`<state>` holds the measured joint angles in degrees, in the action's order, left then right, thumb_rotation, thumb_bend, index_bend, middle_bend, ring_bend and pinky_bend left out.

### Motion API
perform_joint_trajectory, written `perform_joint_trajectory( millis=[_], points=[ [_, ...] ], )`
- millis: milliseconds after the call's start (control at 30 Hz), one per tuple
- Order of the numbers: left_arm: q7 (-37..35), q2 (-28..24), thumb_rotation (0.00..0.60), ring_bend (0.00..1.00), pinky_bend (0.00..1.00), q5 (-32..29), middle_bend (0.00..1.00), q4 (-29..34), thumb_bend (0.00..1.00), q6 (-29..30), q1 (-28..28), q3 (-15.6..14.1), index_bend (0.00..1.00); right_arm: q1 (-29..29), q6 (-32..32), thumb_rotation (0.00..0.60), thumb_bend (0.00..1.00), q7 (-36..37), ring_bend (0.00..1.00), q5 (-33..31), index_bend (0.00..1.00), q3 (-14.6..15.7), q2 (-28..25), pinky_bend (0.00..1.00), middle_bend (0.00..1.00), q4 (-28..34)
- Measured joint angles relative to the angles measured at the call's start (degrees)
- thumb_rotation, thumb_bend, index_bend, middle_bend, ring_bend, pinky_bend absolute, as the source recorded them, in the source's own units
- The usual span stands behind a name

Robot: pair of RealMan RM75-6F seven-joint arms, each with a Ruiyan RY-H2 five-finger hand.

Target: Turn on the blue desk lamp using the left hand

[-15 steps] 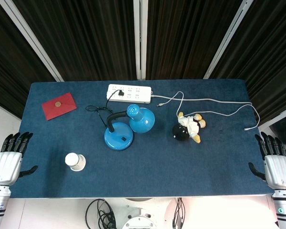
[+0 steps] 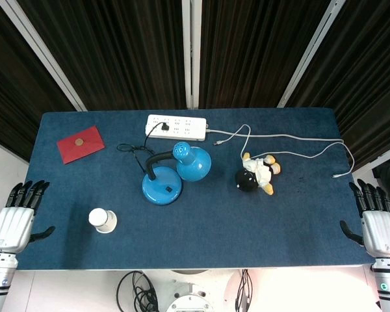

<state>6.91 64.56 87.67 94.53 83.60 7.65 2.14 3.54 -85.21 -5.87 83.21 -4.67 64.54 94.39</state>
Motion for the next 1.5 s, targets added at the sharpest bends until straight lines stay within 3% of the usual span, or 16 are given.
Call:
perform_joint_trajectory(
  millis=[133, 300, 467, 600, 867, 1100, 1300, 1500],
  points=[
    [-1.05, 0.09, 0.600, 0.08, 0.17, 2.30, 0.18, 0.96, 0.04, 0.16, 0.29, -0.64, 0.07, -0.05, -0.12, 0.600, 0.21, 0.41, 0.00, -0.33, 0.00, -0.25, -0.11, 0.00, 0.00, 0.02],
    [0.47, 0.48, 0.600, 0.45, 0.52, 6.56, 0.49, 4.12, 0.08, -0.42, 1.52, -1.62, 0.09, -0.30, -0.18, 0.600, 0.21, 0.81, 0.00, -0.54, 0.00, -0.16, -0.12, 0.00, 0.00, -0.44],
    [4.54, 1.53, 0.600, 0.64, 0.66, 8.69, 0.66, 7.71, 0.18, -5.06, 3.91, -2.76, 0.10, -0.46, -0.03, 0.600, 0.21, 1.47, 0.00, -0.88, 0.00, -0.13, -0.07, 0.00, 0.00, -0.64],
    [8.78, 4.06, 0.600, 0.75, 0.75, 9.02, 0.78, 9.36, 0.29, -11.99, 7.15, -3.26, 0.11, -0.47, 0.03, 0.600, 0.22, 1.79, 0.00, -0.97, 0.00, -0.22, -0.09, 0.00, 0.00, -0.70],
    [16.19, 12.86, 0.600, 0.77, 0.80, 1.88, 0.81, 9.24, 0.35, -23.88, 13.75, -1.15, 0.09, -0.57, 0.40, 0.600, 0.22, 2.92, 0.00, -1.63, 0.00, -0.36, -0.37, 0.00, 0.00, -1.01],
    [24.01, 18.84, 0.600, 0.78, 0.80, -13.04, 0.82, 7.52, 0.37, -31.11, 19.24, 2.17, 0.07, -0.45, 1.31, 0.600, 0.22, 4.27, 0.00, -2.43, 0.00, -0.55, -0.49, 0.00, 0.00, -1.93],
    [31.22, 24.40, 0.600, 0.78, 0.80, -24.24, 0.83, 5.73, 0.39, -31.71, 23.17, 4.21, 0.06, -0.18, 2.21, 0.600, 0.22, 5.27, 0.00, -3.21, 0.00, -0.83, -0.55, 0.00, 0.00, -2.69],
    [34.59, 28.31, 0.600, 0.79, 0.80, -28.85, 0.83, 4.08, 0.40, -28.37, 25.84, 5.16, 0.06, -0.20, 2.17, 0.600, 0.22, 6.29, 0.00, -3.08, 0.00, -0.93, -0.70, 0.00, 0.00, -2.99]
  ],
)
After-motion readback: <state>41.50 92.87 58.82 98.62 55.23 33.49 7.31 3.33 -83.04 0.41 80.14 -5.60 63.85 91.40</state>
